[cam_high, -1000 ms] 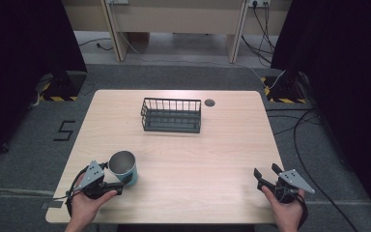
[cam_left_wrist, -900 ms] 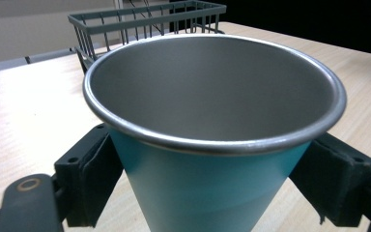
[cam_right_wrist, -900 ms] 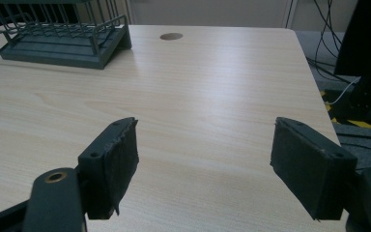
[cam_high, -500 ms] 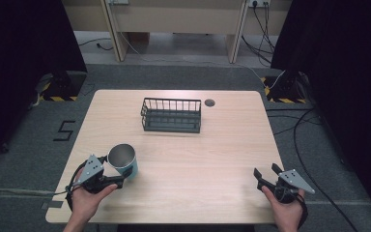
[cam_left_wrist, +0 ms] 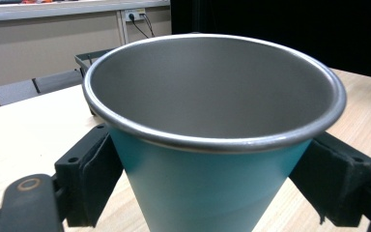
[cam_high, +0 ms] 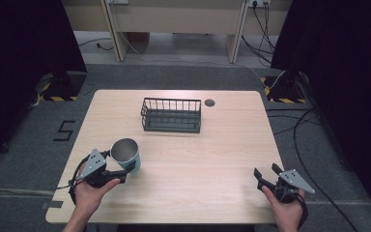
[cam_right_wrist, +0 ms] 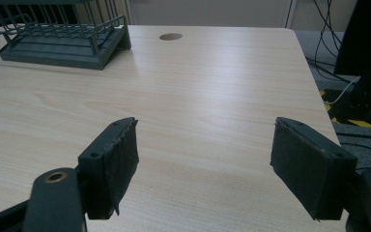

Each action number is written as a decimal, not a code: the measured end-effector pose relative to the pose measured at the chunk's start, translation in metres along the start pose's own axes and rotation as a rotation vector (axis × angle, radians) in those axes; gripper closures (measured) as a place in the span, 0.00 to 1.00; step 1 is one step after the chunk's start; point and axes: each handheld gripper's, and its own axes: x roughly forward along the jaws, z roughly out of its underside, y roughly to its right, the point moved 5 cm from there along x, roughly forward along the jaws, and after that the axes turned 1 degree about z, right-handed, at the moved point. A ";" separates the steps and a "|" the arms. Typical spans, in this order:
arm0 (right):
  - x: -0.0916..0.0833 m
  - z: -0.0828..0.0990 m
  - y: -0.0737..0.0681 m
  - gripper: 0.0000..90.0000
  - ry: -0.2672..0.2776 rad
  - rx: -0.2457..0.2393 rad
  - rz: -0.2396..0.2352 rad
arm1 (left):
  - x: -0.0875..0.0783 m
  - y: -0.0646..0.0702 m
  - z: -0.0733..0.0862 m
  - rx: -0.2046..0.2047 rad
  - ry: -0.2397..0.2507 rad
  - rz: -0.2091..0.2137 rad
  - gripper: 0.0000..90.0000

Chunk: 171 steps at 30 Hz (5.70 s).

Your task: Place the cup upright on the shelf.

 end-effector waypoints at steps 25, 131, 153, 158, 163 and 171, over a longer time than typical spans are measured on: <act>0.000 0.000 0.000 0.29 0.001 0.001 -0.002 | 0.017 -0.008 -0.022 0.007 0.033 -0.002 0.17; 0.001 0.001 0.001 0.29 -0.006 0.012 0.000 | 0.089 -0.031 -0.089 0.032 0.085 -0.018 0.17; 0.002 0.001 0.001 0.29 -0.008 0.013 -0.002 | 0.109 -0.036 -0.101 0.027 0.086 -0.025 0.17; 0.002 0.001 0.001 0.29 -0.008 0.016 -0.001 | 0.114 -0.037 -0.104 0.025 0.087 -0.026 0.17; 0.002 0.002 0.001 0.29 -0.009 0.017 -0.001 | 0.120 -0.039 -0.106 0.024 0.087 -0.031 0.17; 0.003 0.002 0.002 0.29 -0.011 0.019 -0.002 | 0.126 -0.041 -0.108 0.012 0.089 -0.026 0.17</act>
